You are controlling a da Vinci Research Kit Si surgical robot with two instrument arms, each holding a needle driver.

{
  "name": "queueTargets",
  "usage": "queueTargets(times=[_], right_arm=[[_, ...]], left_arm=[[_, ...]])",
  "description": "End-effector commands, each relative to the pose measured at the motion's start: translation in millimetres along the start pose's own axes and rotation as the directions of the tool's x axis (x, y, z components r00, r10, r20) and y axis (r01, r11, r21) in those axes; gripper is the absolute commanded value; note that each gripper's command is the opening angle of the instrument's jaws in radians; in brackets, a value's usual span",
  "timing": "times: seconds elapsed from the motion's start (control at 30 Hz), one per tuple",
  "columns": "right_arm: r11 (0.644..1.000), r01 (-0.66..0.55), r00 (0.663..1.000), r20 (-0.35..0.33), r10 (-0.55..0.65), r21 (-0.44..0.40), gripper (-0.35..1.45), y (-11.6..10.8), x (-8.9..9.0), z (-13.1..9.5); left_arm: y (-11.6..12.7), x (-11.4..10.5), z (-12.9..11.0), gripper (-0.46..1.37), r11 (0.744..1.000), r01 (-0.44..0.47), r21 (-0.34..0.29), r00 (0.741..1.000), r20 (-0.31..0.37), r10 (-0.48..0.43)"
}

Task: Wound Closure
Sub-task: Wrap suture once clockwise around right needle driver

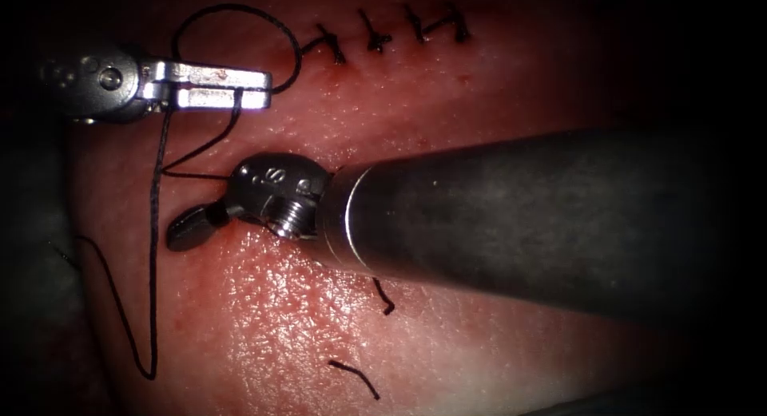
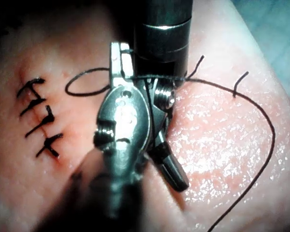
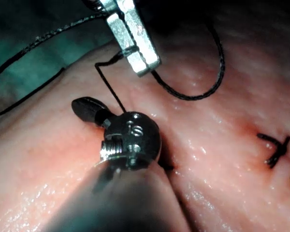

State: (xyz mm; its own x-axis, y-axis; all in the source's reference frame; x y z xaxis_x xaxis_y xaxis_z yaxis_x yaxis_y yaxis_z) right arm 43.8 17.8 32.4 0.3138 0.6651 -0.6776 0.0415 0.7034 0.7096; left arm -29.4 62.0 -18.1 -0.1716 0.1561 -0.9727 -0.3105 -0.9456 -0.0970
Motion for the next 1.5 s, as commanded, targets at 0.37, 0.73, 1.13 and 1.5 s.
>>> queueTargets(times=[0.37,0.73,1.13,1.5], right_arm=[[0.999,-0.028,0.981,-0.193,0.022,-0.028,-0.35,1.0,0.0,1.0],[0.996,-0.079,0.942,-0.331,0.063,-0.035,-0.35,2.2,2.3,-0.8],[0.995,-0.070,0.876,-0.473,0.098,0.077,-0.35,3.5,4.7,-5.9],[0.985,-0.084,0.827,-0.541,0.155,0.153,-0.35,2.9,4.4,-12.1]], left_arm=[[3.5,0.4,-2.3,-0.35,0.995,0.033,0.093,0.999,-0.013,-0.032],[9.0,-1.8,-3.4,-0.35,0.990,0.065,0.129,0.998,-0.028,-0.062],[10.1,-3.5,-3.1,-0.35,0.987,0.089,0.137,0.996,-0.039,-0.084],[9.8,-9.2,-0.5,-0.35,0.979,0.159,0.128,0.986,-0.079,-0.149]])
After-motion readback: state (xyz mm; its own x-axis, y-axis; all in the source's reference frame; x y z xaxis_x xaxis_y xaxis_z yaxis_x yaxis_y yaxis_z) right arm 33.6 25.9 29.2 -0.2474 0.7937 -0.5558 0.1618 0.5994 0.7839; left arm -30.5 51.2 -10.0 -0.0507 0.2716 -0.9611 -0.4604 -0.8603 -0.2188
